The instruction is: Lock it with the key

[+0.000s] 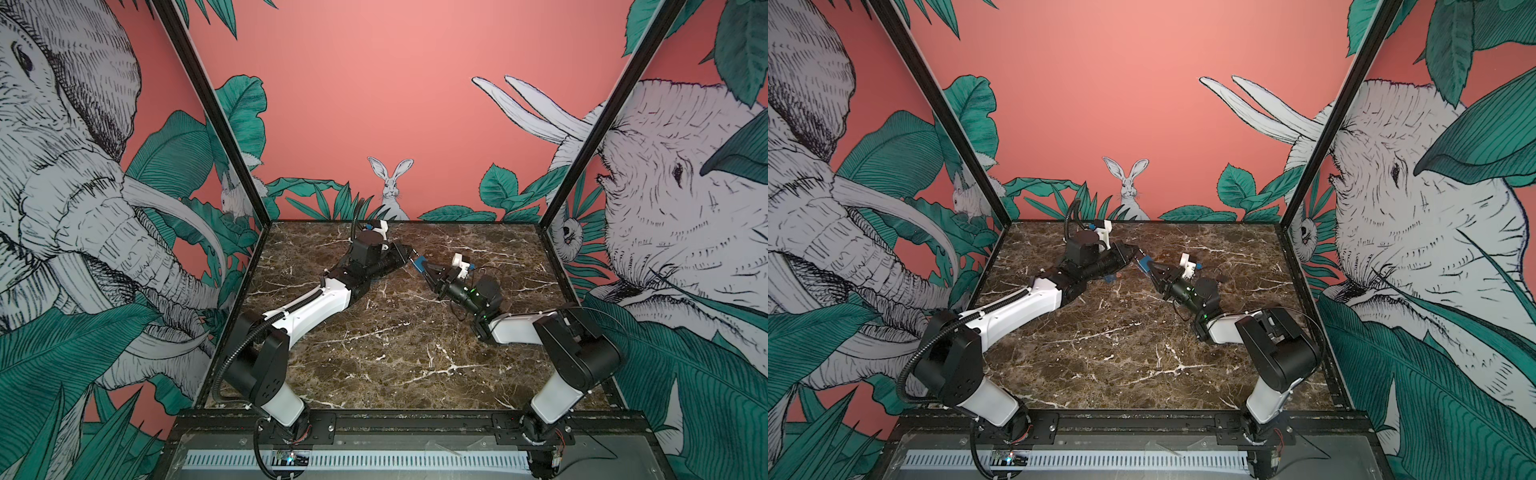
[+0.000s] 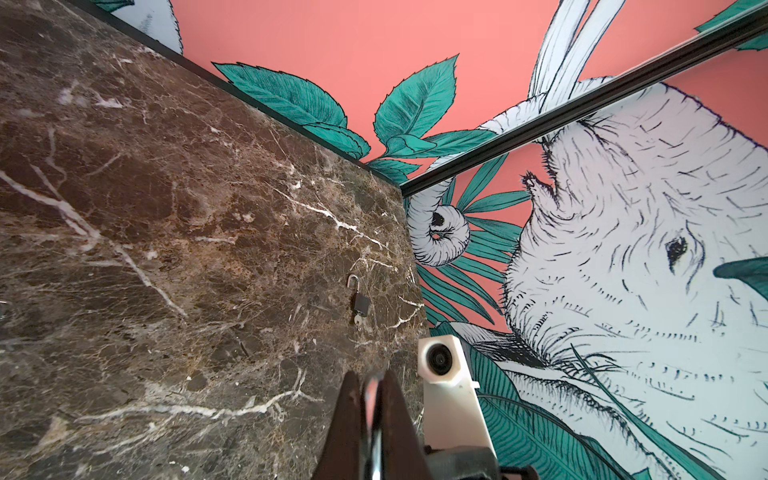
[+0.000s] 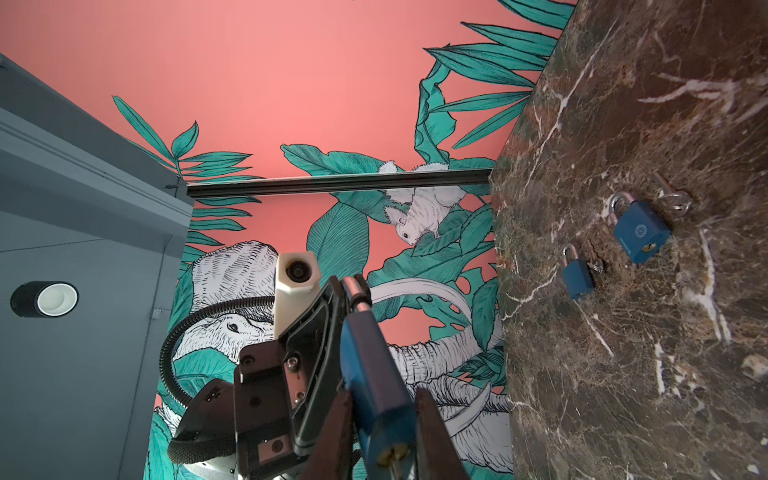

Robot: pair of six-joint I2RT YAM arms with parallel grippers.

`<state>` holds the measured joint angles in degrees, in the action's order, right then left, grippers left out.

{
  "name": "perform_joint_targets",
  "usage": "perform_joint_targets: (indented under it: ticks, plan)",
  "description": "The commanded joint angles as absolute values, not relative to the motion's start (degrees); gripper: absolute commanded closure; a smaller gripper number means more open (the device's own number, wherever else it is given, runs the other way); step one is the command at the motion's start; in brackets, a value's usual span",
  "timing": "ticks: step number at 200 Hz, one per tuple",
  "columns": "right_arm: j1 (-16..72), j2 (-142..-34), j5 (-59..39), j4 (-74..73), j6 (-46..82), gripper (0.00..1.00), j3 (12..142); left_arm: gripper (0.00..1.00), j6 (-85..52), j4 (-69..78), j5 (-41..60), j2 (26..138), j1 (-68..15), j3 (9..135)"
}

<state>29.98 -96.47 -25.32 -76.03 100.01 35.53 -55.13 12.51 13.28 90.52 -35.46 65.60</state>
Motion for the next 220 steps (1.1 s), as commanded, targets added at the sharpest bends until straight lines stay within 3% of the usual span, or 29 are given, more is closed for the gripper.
perform_joint_targets:
  ticks: [1, 220]
  plan:
    - [30.45, -96.45, -27.13, -80.84, 98.94, 0.81, 38.56, 1.0, -54.24, 14.47, 18.27, 89.02, -36.47, 65.03]
    - [30.59, -99.59, -33.49, -80.85, 91.5, 0.86, 47.66, 1.0, -55.49, 19.03, 29.49, 91.36, -44.2, 66.6]
